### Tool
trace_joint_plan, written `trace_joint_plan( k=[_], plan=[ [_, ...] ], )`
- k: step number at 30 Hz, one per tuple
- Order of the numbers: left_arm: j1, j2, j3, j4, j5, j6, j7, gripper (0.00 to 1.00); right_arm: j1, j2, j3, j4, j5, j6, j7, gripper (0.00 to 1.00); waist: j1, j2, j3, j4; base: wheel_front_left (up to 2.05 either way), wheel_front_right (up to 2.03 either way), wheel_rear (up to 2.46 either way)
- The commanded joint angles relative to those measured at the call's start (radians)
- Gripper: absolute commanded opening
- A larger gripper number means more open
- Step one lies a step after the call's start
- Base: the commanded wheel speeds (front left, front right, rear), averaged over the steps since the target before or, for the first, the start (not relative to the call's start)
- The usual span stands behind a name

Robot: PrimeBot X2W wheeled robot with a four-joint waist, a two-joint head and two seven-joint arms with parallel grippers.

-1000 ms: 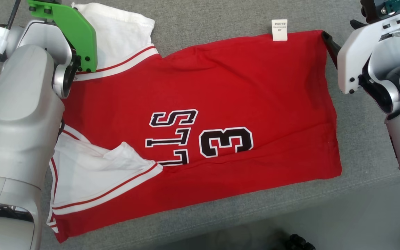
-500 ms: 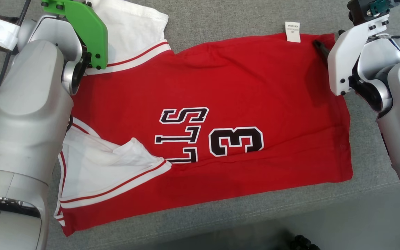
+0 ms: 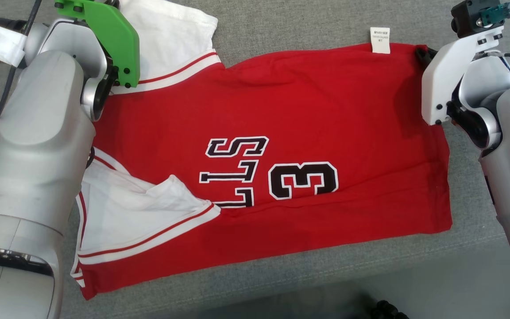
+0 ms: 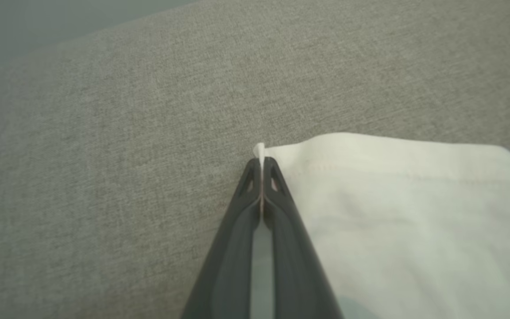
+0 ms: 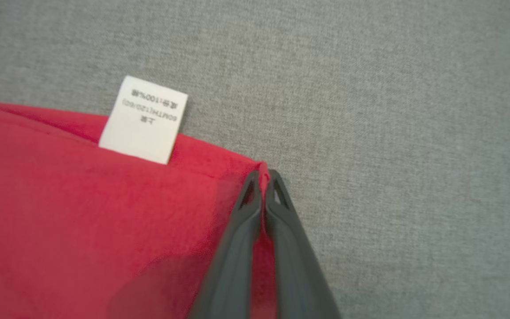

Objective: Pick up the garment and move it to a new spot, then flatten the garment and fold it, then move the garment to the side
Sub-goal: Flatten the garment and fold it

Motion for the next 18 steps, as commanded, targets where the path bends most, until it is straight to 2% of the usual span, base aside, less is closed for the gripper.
trace_joint_plan(
  k=[1, 11, 18],
  plan=[
    [0.004, 0.004, 0.003, 0.006, -0.005, 0.006, -0.011, 0.0, 0.025, -0.009, -0.007, -0.003, 0.006, -0.002, -0.006, 0.0, 0.0001, 0.0, -0.007, 0.004, 0.0, 0.0, 0.0],
    [0.054, 0.014, 0.039, -0.129, -0.031, 0.038, -0.168, 0.0, 0.09, -0.05, -0.047, -0.124, 0.069, -0.002, -0.077, 0.0, 0.0001, 0.0, -0.04, 0.049, 0.0, 0.0, 0.0],
    [0.149, 0.027, 0.069, -0.267, -0.056, 0.06, -0.254, 0.0, 0.141, -0.092, -0.06, -0.197, 0.089, -0.002, -0.128, 0.0, 0.0001, 0.0, -0.06, 0.082, 0.0, 0.0, 0.0]
  ],
)
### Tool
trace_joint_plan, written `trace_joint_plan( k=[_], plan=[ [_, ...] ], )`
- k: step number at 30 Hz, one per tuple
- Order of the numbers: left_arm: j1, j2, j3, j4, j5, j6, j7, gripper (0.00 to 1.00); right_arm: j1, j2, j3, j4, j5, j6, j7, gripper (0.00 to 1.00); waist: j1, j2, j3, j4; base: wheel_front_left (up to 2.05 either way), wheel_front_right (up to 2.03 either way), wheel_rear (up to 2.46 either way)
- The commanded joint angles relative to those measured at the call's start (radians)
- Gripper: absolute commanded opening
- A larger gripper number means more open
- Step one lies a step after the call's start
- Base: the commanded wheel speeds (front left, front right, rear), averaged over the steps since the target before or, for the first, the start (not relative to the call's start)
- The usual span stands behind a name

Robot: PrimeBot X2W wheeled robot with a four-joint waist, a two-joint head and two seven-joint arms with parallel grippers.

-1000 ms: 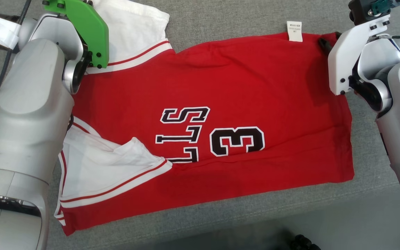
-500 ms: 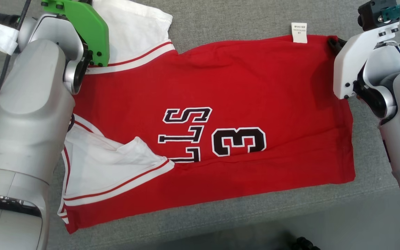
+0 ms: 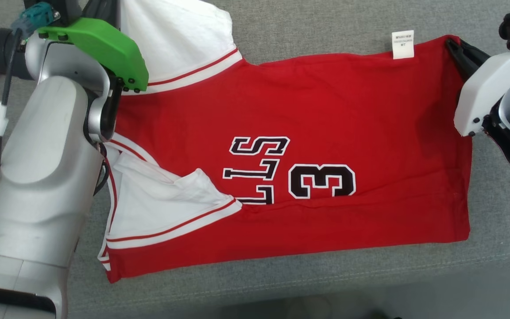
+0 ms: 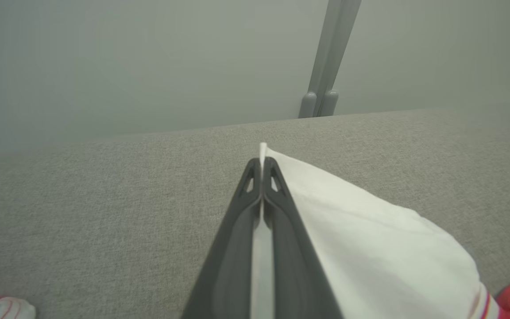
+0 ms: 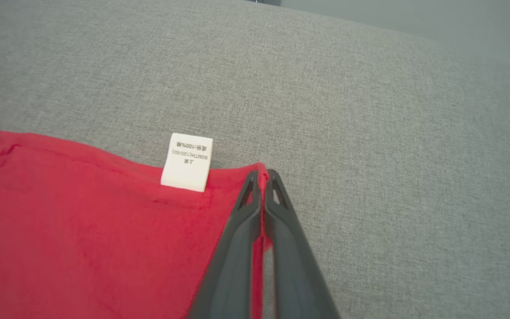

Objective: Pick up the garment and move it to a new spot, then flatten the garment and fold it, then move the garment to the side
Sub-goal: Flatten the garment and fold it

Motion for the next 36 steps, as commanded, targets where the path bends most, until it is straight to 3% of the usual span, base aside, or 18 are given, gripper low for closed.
trace_joint_plan(
  k=[1, 7, 11, 19, 30, 36],
  plan=[
    [0.026, 0.008, 0.012, -0.027, -0.013, 0.004, -0.017, 0.0, 0.017, -0.013, -0.001, -0.014, 0.01, -0.001, -0.014, 0.0, 0.0001, 0.0, -0.014, 0.016, 0.0, 0.0, 0.0],
    [0.197, 0.027, 0.026, -0.231, -0.044, 0.035, -0.063, 0.0, 0.099, -0.073, 0.022, -0.072, 0.074, -0.002, -0.062, 0.0, 0.0001, 0.0, -0.061, 0.053, 0.0, 0.0, 0.0],
    [0.36, 0.05, 0.017, -0.403, -0.057, 0.066, -0.048, 0.0, 0.171, -0.137, 0.04, -0.115, 0.132, -0.001, -0.103, 0.0, 0.0001, 0.0, -0.098, 0.079, 0.0, 0.0, 0.0],
    [0.604, 0.103, 0.028, -0.609, -0.081, 0.152, 0.0, 0.0, 0.281, -0.224, 0.071, -0.149, 0.186, -0.001, -0.129, 0.0, 0.0001, 0.0, -0.145, 0.092, 0.0, 0.0, 0.0],
    [0.783, 0.15, 0.037, -0.724, -0.107, 0.221, 0.056, 0.0, 0.32, -0.369, 0.211, -0.151, 0.236, -0.001, -0.104, 0.0, 0.0001, 0.0, -0.179, 0.083, 0.0, 0.0, 0.0],
    [0.846, 0.146, 0.035, -0.73, -0.12, 0.247, 0.064, 0.0, 0.334, -0.401, 0.262, -0.122, 0.246, -0.001, -0.087, 0.0, 0.0001, 0.0, -0.208, 0.073, 0.0, 0.0, 0.0]
  ],
)
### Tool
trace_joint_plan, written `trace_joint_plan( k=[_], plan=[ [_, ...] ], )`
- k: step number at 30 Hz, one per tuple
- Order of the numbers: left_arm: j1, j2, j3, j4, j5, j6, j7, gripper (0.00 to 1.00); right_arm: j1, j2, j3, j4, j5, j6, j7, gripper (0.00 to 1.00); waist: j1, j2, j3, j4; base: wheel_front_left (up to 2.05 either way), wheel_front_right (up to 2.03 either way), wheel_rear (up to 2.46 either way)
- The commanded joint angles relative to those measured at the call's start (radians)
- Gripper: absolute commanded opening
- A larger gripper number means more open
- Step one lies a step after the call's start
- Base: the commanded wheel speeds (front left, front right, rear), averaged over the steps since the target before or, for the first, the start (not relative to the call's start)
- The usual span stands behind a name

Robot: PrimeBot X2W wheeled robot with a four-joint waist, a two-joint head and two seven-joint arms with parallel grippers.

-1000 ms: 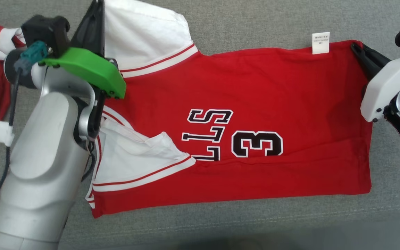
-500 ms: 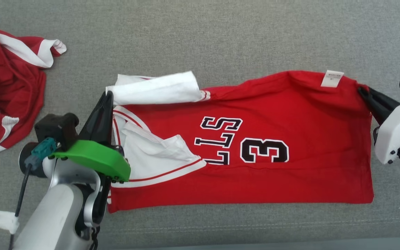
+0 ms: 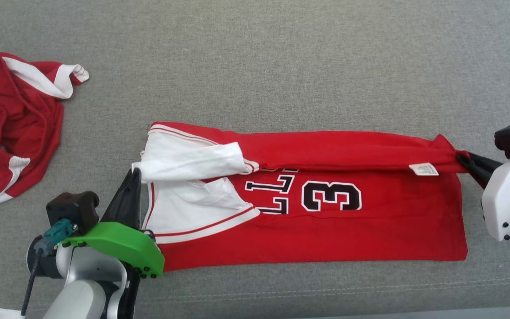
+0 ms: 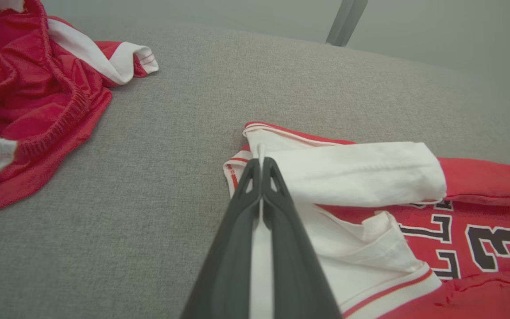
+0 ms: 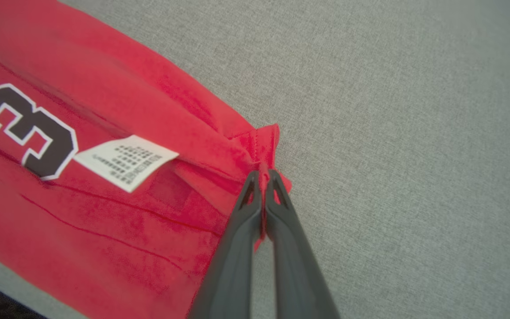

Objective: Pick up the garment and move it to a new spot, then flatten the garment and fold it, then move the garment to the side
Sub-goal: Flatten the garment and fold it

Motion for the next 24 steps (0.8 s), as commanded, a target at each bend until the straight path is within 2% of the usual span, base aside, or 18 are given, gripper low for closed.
trace_joint_plan(
  k=[1, 12, 13, 14, 15, 16, 17, 18, 24],
  plan=[
    [0.03, 0.001, 0.002, 0.0, -0.004, 0.012, 0.002, 0.0, 0.016, -0.004, 0.012, 0.009, 0.005, -0.001, 0.002, 0.0, 0.0001, -0.0001, -0.014, -0.005, 0.0, 0.0, 0.0],
    [0.134, 0.009, -0.001, 0.009, -0.022, 0.046, 0.008, 0.0, 0.053, 0.022, 0.057, 0.078, 0.022, -0.001, -0.029, 0.0, 0.0001, -0.0001, -0.06, -0.005, 0.0, 0.0, 0.0],
    [0.141, 0.013, -0.004, 0.016, -0.024, 0.046, 0.011, 0.0, 0.055, 0.027, 0.058, 0.085, 0.026, -0.001, -0.033, 0.04, 0.0001, -0.0001, -0.063, -0.005, 0.0, 0.0, 0.0],
    [0.144, 0.011, -0.004, 0.019, -0.029, 0.046, 0.012, 0.0, 0.056, 0.031, 0.06, 0.09, 0.028, -0.001, -0.04, 0.45, 0.0001, -0.0001, -0.065, -0.005, 0.0, 0.0, 0.0],
    [0.146, 0.014, -0.008, 0.025, -0.028, 0.045, 0.018, 0.0, 0.057, 0.036, 0.06, 0.096, 0.033, -0.001, -0.043, 1.0, 0.0001, -0.0001, -0.066, -0.006, 0.0, 0.0, 0.0],
    [0.146, 0.018, -0.011, 0.028, -0.02, 0.045, 0.015, 0.21, 0.06, 0.039, 0.061, 0.104, 0.034, -0.001, -0.047, 1.0, 0.0001, -0.0001, -0.067, -0.006, 0.0, 0.0, 0.0],
    [0.148, 0.017, -0.013, 0.035, -0.022, 0.048, 0.021, 0.69, 0.062, 0.042, 0.062, 0.11, 0.034, -0.001, -0.05, 1.0, 0.0001, -0.0001, -0.068, -0.006, 0.0, 0.0, 0.0],
    [0.152, 0.016, -0.014, 0.043, -0.021, 0.052, 0.024, 1.0, 0.065, 0.047, 0.06, 0.117, 0.034, -0.001, -0.055, 1.0, 0.0001, -0.0001, -0.07, -0.007, 0.0, 0.0, 0.0],
    [0.16, 0.014, -0.016, 0.071, -0.021, 0.063, 0.027, 1.0, 0.084, 0.076, 0.031, 0.131, 0.058, -0.001, -0.081, 1.0, 0.0001, -0.0001, -0.09, -0.008, 0.0, 0.0, 0.0]
  ],
)
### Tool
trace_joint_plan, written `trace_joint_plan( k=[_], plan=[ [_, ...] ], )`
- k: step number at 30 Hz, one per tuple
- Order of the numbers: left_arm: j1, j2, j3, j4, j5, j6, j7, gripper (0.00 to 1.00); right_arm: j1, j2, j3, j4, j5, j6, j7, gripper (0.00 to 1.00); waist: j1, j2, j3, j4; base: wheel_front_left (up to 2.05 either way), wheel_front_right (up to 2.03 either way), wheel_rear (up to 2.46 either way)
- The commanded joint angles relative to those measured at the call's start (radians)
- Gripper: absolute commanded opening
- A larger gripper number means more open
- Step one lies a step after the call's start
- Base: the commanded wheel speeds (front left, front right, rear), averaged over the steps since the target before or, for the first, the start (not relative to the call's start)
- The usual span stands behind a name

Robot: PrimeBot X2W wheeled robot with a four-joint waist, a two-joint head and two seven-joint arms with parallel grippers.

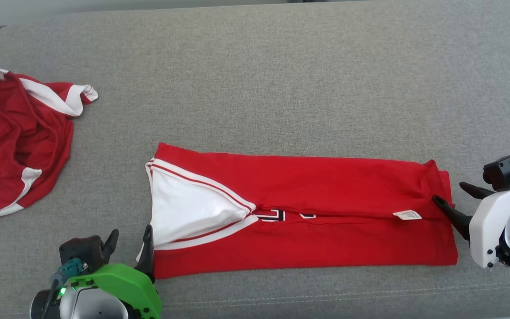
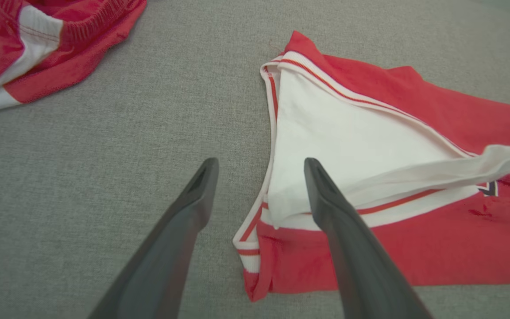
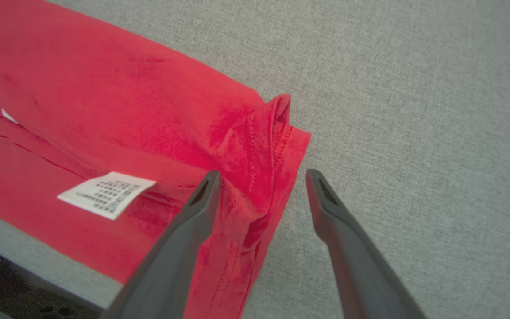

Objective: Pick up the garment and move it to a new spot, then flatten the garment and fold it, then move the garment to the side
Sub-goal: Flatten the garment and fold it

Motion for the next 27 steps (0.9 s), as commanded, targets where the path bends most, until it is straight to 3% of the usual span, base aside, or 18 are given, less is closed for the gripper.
trace_joint_plan(
  k=[1, 8, 18, 27],
  plan=[
    [0.017, 0.006, 0.003, 0.01, 0.0, 0.004, -0.006, 1.0, 0.02, 0.01, -0.017, -0.001, 0.014, -0.001, -0.015, 1.0, 0.0, -0.0001, -0.014, 0.001, 0.0, 0.0, 0.0],
    [0.022, -0.004, 0.022, 0.009, 0.011, -0.01, -0.095, 1.0, 0.08, 0.078, -0.13, 0.006, 0.01, -0.001, -0.076, 1.0, 0.0, -0.0001, -0.072, 0.013, 0.0, 0.0, 0.0],
    [0.019, -0.026, 0.036, 0.065, 0.042, -0.058, -0.297, 1.0, 0.172, 0.316, -0.352, 0.008, -0.051, -0.001, -0.179, 1.0, 0.0, -0.0001, -0.17, 0.035, 0.0, 0.0, 0.0],
    [0.038, -0.059, 0.061, 0.115, 0.05, -0.098, -0.37, 1.0, 0.212, 0.493, -0.491, -0.007, -0.122, -0.001, -0.261, 1.0, 0.0, -0.0001, -0.232, 0.059, 0.0, 0.0, 0.0]
  ],
)
